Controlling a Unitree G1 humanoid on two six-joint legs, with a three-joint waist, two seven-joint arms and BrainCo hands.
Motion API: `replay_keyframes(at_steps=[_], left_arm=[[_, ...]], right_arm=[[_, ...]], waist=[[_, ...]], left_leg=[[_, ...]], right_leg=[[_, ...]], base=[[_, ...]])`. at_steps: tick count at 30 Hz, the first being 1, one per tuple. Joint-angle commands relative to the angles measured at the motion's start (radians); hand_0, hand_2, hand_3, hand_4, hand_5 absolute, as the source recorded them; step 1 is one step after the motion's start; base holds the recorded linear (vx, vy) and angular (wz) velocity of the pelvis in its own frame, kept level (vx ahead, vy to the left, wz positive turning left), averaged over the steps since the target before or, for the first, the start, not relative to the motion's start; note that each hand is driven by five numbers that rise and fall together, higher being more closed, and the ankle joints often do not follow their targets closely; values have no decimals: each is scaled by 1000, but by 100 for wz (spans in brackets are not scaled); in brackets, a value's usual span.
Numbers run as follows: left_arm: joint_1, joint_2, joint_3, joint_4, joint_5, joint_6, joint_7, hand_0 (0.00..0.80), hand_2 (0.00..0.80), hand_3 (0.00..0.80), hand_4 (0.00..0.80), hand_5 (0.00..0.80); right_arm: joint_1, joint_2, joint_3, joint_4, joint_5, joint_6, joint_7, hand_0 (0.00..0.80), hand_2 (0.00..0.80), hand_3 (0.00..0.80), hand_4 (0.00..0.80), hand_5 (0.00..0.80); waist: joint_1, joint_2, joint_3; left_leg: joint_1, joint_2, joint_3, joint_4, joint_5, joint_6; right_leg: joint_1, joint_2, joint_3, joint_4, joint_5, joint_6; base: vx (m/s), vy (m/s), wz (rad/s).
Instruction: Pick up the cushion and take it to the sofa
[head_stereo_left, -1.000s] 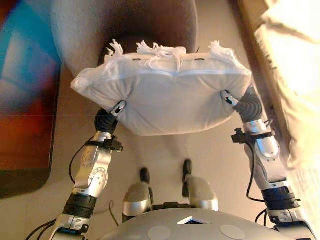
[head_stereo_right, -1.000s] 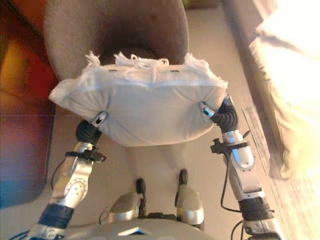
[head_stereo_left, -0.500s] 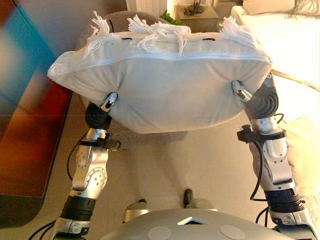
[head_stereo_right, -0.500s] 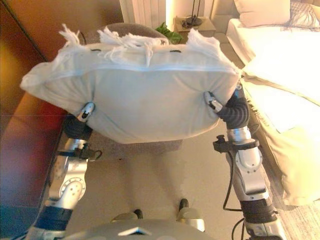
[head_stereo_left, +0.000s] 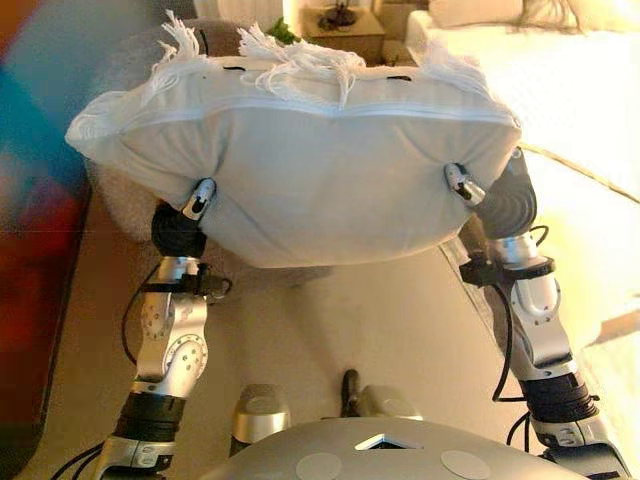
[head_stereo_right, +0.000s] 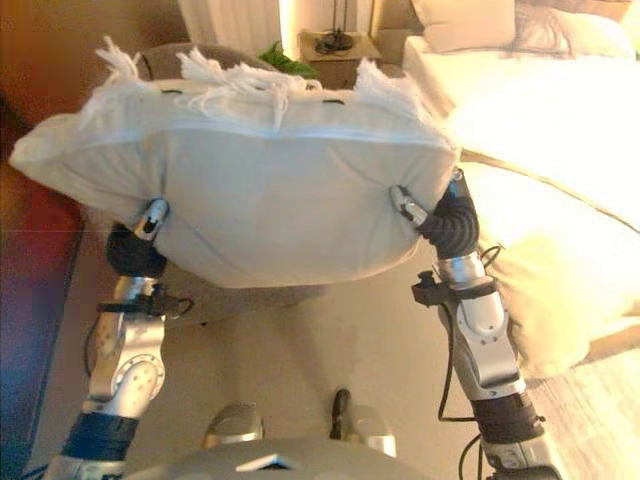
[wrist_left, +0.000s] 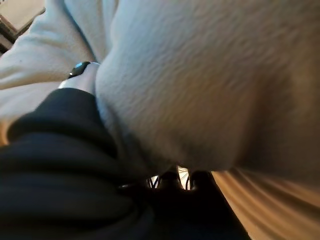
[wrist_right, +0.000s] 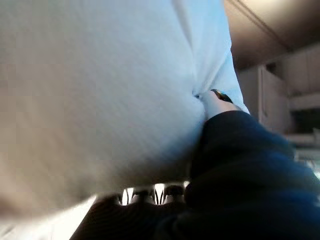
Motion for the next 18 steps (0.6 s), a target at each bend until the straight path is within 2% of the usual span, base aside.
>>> replay_keyframes(at_steps=[1,2,3,6,8,11,12,14,16,17,18], left_arm=[[-96,2,-25,-166,38,-79,-55,800,800,800,800,800],[-99,2,-28,-164,38,-79,-52,800,800,800,800,800],[-99,1,-36,-158,27,-77,-34,800,800,800,800,800],[-80,-6,-32,-153,-6,-68,-31,800,800,800,800,800],[-66,-12,-29,-152,-9,-65,-43,800,800,800,800,800],[-65,-13,-32,-148,-9,-61,-43,800,800,800,800,800],[-67,-13,-35,-146,-9,-61,-39,800,800,800,800,800],[-57,-14,-37,-147,-8,-61,-30,800,800,800,800,800],[-43,-18,-33,-156,-14,-55,-26,800,800,800,800,800],[-37,-20,-32,-159,-17,-56,-20,800,800,800,800,800],[-39,-19,-32,-159,-21,-60,-20,800,800,800,800,800]], right_arm=[[-129,18,79,-94,-70,-38,-35,800,800,800,800,800],[-130,19,81,-95,-73,-37,-39,800,800,800,800,800],[-126,18,89,-94,-71,-29,-39,800,800,800,800,800],[-101,18,94,-96,-68,-11,-23,800,800,800,800,800],[-85,13,94,-100,-65,-9,-16,800,800,800,800,800],[-68,1,83,-99,-49,-20,-2,800,800,800,800,800],[-63,-1,80,-93,-42,-29,6,800,800,800,800,800],[-47,-5,72,-93,-32,-32,20,800,800,800,800,800],[-32,-5,66,-100,-29,-25,29,800,800,800,800,800],[-18,-9,56,-110,-22,-24,38,800,800,800,800,800],[-15,-18,52,-116,-16,-26,36,800,800,800,800,800]], waist=[[61,58,5],[65,58,7],[87,74,1],[113,78,-9],[118,81,-20],[116,86,-37],[118,90,-41],[126,96,-44],[131,95,-44],[133,93,-44],[134,85,-46]], left_leg=[[-121,54,9,-85,228,-20],[-119,51,12,-102,235,-21],[-159,54,8,-197,291,-35],[-181,64,25,-311,355,-48],[-191,88,83,-342,365,-50],[-194,134,180,-383,364,-54],[-205,152,197,-397,367,-60],[-221,183,174,-413,378,-72],[-221,198,153,-408,380,-77],[-223,209,158,-392,392,-79],[-220,211,176,-383,378,-70]], right_leg=[[200,95,-19,80,-139,14],[210,94,-16,78,-144,15],[262,109,8,71,-169,15],[321,104,35,87,-194,22],[336,97,33,124,-205,34],[346,81,6,187,-223,46],[350,76,0,210,-234,48],[356,63,-4,253,-265,50],[364,42,-4,281,-284,58],[376,27,-5,288,-293,66],[382,8,-17,297,-286,75]], base=[[264,26,-98],[460,57,-105],[457,62,-43],[456,75,27],[367,77,3],[380,133,-13],[505,215,-17],[563,245,-4],[566,256,-13],[622,277,-22],[574,251,-3]])
